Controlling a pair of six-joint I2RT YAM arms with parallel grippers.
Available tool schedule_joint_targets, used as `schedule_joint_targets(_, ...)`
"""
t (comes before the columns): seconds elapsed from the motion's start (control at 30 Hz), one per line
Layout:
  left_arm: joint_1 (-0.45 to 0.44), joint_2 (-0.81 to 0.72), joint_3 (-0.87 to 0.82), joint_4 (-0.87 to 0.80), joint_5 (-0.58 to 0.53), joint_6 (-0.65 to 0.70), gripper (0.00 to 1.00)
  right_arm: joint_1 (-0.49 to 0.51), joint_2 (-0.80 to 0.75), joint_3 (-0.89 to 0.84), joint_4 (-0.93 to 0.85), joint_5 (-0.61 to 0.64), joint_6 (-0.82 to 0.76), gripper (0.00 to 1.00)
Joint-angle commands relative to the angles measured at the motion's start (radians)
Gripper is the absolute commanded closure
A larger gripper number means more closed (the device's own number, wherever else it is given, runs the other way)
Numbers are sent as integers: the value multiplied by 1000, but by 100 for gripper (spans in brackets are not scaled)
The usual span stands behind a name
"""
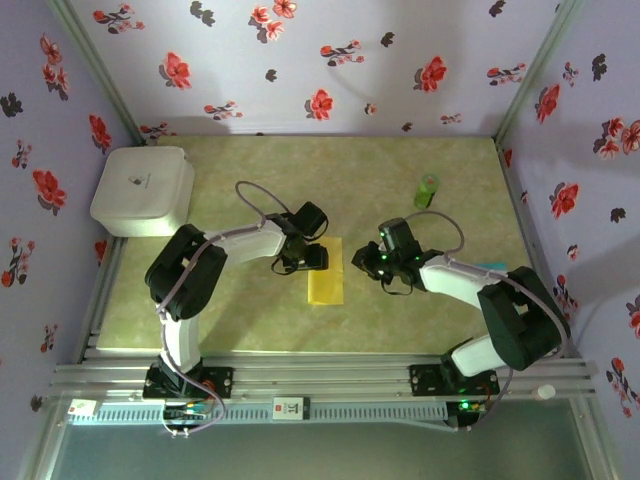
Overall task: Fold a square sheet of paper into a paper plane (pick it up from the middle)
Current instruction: First fold the square sheet of paper in half at the center of the table, then hold the square sheet of paper at the center of the table.
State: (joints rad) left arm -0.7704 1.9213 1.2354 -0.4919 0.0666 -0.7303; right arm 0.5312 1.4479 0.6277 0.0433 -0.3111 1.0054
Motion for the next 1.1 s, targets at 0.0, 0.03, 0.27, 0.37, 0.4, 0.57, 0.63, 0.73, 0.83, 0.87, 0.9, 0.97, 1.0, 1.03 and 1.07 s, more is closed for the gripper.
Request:
schedule_joint_targets(0.0,-3,103,-37,62,-8,-12,41,9,10,22,4,7,8,80)
schedule_joint_targets(0.03,-3,102,-39,64,-7,-13,41,8,11,20,4,7,9,80)
schedule_joint_targets(0.27,-3,104,-42,68,-6,-10,40,9,12,19,15,-1,9,80)
schedule_joint_targets(0.37,-3,104,-43,67,-6,-11,41,10,15,21,39,-17,8,85)
schedule_joint_targets(0.4,-3,104,-44,67,-6,-10,41,10,18,21,44,-18,10,89)
schedule_joint_targets(0.57,-3,103,-45,69,-6,-11,40,22,58,47,73,-47,3,100)
schedule_joint_targets(0.63,-3,103,-45,70,-6,-10,40,31,87,63,73,-57,-1,100)
schedule_joint_targets(0.73,-4,104,-45,70,-6,-12,41,48,123,87,73,-59,-3,100)
schedule_joint_targets(0.83,-3,106,-47,70,-6,-12,40,59,155,103,77,-54,-1,100)
schedule_joint_targets(0.87,-3,105,-47,70,-5,-11,41,62,161,106,82,-52,-1,100)
schedule_joint_targets(0.9,-4,107,-46,70,-6,-11,41,64,171,111,84,-55,-2,100)
schedule_joint_targets(0.97,-3,106,-48,71,-5,-11,41,68,189,126,81,-62,-5,100)
schedule_joint_targets(1.0,-4,105,-48,73,-6,-10,41,71,196,134,81,-66,-8,100)
schedule_joint_targets(1.03,-4,105,-50,73,-7,-11,41,74,203,140,76,-64,-11,100)
schedule_joint_targets(1.07,-3,106,-50,74,-6,-12,40,76,212,146,70,-65,-13,100)
